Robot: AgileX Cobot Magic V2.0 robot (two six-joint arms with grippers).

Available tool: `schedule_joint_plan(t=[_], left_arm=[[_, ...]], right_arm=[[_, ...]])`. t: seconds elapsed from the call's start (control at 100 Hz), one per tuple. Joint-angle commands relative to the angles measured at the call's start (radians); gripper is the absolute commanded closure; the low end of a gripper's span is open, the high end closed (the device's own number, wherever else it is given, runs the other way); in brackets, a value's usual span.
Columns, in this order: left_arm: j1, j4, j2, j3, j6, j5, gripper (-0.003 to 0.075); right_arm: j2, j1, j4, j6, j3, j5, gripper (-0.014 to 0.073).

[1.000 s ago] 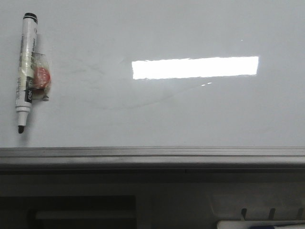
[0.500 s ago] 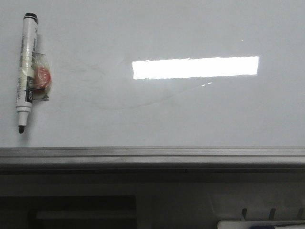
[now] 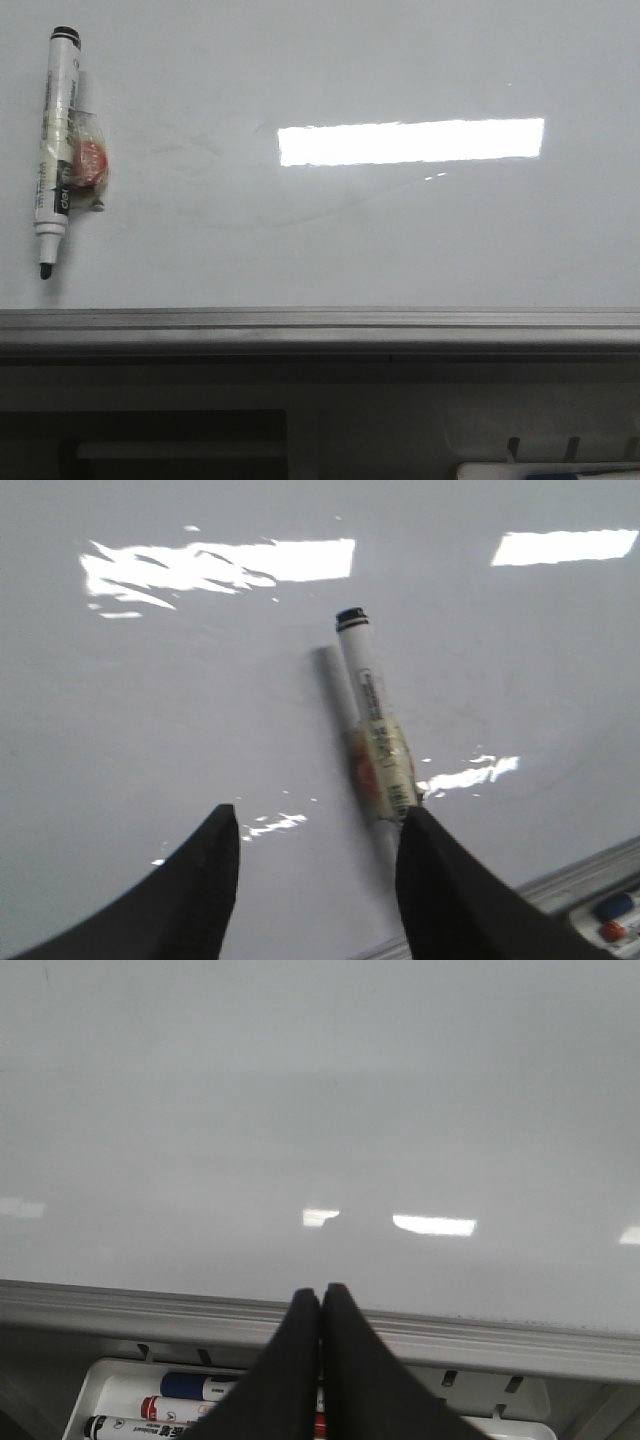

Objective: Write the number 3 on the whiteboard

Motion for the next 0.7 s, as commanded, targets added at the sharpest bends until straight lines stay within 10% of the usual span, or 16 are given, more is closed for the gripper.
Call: schedule_joint_plan(t=[0.0, 0.69], left_arm=[[-0.043, -0.058, 0.076, -0.031, -0.003, -0.144, 0.0383], [-0.157, -0.133, 0.504, -0.181, -0.003, -0.185, 0.0267]], right_arm=[[0.017, -0.003, 0.003, 0.001, -0.034, -0.081, 0.0636], [0.017, 0.014, 0.007, 0.001, -0.043, -0.081, 0.0636]])
